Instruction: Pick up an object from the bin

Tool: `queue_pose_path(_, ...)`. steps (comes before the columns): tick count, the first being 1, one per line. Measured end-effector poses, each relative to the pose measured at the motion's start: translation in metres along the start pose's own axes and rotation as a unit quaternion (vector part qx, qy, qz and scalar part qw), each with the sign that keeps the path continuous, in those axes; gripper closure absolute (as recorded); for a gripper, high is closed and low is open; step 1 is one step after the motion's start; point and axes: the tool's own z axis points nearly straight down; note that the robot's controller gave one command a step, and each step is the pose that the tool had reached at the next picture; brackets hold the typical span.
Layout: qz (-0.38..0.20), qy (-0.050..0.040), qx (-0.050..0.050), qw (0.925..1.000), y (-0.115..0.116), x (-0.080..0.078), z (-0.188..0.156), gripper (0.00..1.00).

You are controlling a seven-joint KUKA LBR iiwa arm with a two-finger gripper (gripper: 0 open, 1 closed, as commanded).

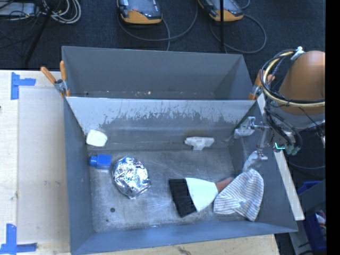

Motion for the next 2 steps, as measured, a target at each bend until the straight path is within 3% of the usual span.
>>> queue_pose_path(1, -0.002, -0.0034, 0.001, 1.0000, 0.001, -0.002, -0.004, 0.00)
queue_pose_path(2, -0.166, -0.0057, 0.002, 0.9861, 0.001, 0.029, 0.055, 0.00)
